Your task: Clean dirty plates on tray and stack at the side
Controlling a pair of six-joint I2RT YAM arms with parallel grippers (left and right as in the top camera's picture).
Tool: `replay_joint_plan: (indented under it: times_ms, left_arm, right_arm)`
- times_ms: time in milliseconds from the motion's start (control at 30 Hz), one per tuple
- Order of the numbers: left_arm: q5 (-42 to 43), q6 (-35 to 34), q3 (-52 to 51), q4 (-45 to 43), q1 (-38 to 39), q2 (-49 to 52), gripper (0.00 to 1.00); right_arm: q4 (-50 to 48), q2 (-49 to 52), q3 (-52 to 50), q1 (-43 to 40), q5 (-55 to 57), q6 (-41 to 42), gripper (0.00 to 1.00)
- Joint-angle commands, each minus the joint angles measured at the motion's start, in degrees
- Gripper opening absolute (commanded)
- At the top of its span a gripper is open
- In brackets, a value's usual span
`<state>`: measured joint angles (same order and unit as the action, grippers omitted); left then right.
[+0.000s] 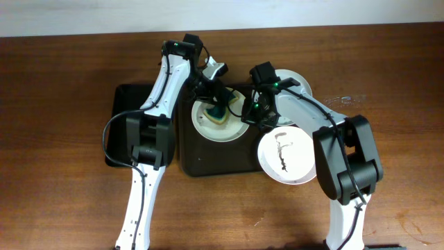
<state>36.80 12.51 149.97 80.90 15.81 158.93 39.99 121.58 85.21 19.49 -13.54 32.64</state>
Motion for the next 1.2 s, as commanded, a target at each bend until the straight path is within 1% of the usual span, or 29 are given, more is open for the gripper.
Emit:
replay_joint_plan:
  times_ms: [0, 33, 67, 100, 133, 167, 200, 233, 267, 300, 333, 400, 433, 467, 567, 633, 700, 767, 867, 900, 1000, 1033, 1067, 1133, 1167]
  left_arm:
    - [-1.5, 2.5, 2.3, 0.9, -0.2, 1.4, 0.0]
    - [-7.9, -0.3, 2.3, 3.6, -0.4, 1.4, 0.0]
    - [-15.2, -6.0, 2.3, 5.8, -0.6, 1.4, 0.0]
    - [-23.8, -14.8, 2.3, 8.3, -0.7, 1.4, 0.0]
    - [-29.5, -21.0, 2.3, 10.3, -0.8, 1.4, 0.0]
    - [-32.7, -26.9, 2.3, 12.0, -0.8, 1.4, 0.0]
    - [-33.7, -31.3, 2.3, 13.8, -0.8, 1.4, 0.0]
    - [-33.7, -32.4, 2.3, 14.6, -0.8, 1.4, 0.0]
    - [-33.6, -32.6, 2.3, 15.8, -0.7, 1.4, 0.0]
    - [-32.7, -29.9, 2.3, 15.9, -0.6, 1.4, 0.0]
    - [-30.8, -25.8, 2.3, 15.9, -0.4, 1.4, 0.0]
    - [-24.6, -12.6, 2.3, 15.8, 0.3, 1.4, 0.0]
    - [-24.3, -10.0, 2.3, 15.8, 0.4, 1.4, 0.0]
    - [-24.4, -9.6, 2.3, 15.5, 0.3, 1.4, 0.0]
    - [-24.3, -9.6, 6.7, 15.8, -1.9, 1.3, 0.0]
    - [-23.4, -9.7, 13.0, 15.8, -3.2, 0.5, 0.0]
    - [-22.8, -10.7, 18.4, 15.8, -3.9, -3.0, 0.0]
    - [-23.0, -14.5, 18.5, 15.8, -3.7, -9.2, 0.0]
    - [-23.1, -15.8, 18.1, 15.8, -2.5, -15.0, 0.0]
    - [-23.1, -16.2, 17.1, 15.8, -2.2, -16.7, 0.0]
    - [-25.9, -19.2, 6.9, 15.8, -1.3, -24.2, 0.0]
    - [-28.7, -21.4, 1.7, 15.8, -1.2, -26.6, 0.0]
    - [-29.2, -23.9, -3.6, 15.8, -1.2, -28.4, 0.0]
    - [-29.1, -25.9, -8.8, 14.7, -0.9, -29.0, 0.0]
    - [-29.1, -26.9, -13.8, 12.5, 0.4, -29.0, 0.0]
  right_arm:
    - [0.4, 1.6, 0.1, 0.4, 0.7, -1.2, 0.04]
    - [0.4, 1.6, 0.1, 0.4, 0.7, -2.1, 0.04]
    - [0.5, 1.6, 0.1, 0.4, 0.7, -2.2, 0.04]
    - [0.4, 1.6, 0.1, 0.4, 0.7, -2.2, 0.04]
    - [0.3, 1.6, 0.1, 0.4, 0.7, -2.2, 0.04]
    - [0.3, 1.6, 0.1, 0.4, 0.7, -2.2, 0.04]
    - [0.3, 1.6, 0.1, 0.4, 0.7, -2.2, 0.04]
    - [0.3, 1.6, 0.1, 0.4, 0.7, -2.2, 0.04]
    - [0.3, 1.6, 0.1, 0.4, 0.7, -2.2, 0.04]
    - [0.3, 1.6, 0.1, 0.4, 0.7, -2.2, 0.04]
    - [0.3, 1.6, 0.1, 0.4, 0.7, -2.2, 0.04]
    - [0.3, 1.6, 0.1, 0.3, 0.6, -2.2, 0.04]
    - [0.3, 1.6, 0.1, 0.1, 0.0, -2.4, 0.04]
    - [0.3, 1.6, 0.1, -0.5, -1.5, -2.9, 0.04]
    - [0.5, 1.6, -0.5, -2.8, -3.7, -4.6, 0.04]
    - [0.5, 1.7, -0.7, -3.4, -4.5, -6.3, 0.04]
    - [0.5, 1.7, -0.7, -3.4, -4.5, -6.5, 0.04]
    - [0.4, 1.7, -0.7, -3.5, -4.5, -6.9, 0.04]
    - [0.5, 1.7, -0.8, -3.5, -4.4, -6.9, 0.04]
    - [0.5, 1.7, -0.8, -3.5, -4.4, -6.9, 0.04]
    - [0.5, 1.7, -0.8, -3.5, -4.4, -6.9, 0.04]
    - [0.5, 1.7, -0.8, -3.5, -4.4, -6.9, 0.04]
    - [0.5, 1.7, -0.8, -3.5, -4.4, -6.9, 0.04]
    - [0.4, 1.7, -0.8, -3.5, -4.2, -6.9, 0.04]
    - [0.4, 1.7, -0.8, -3.5, -4.2, -6.9, 0.04]
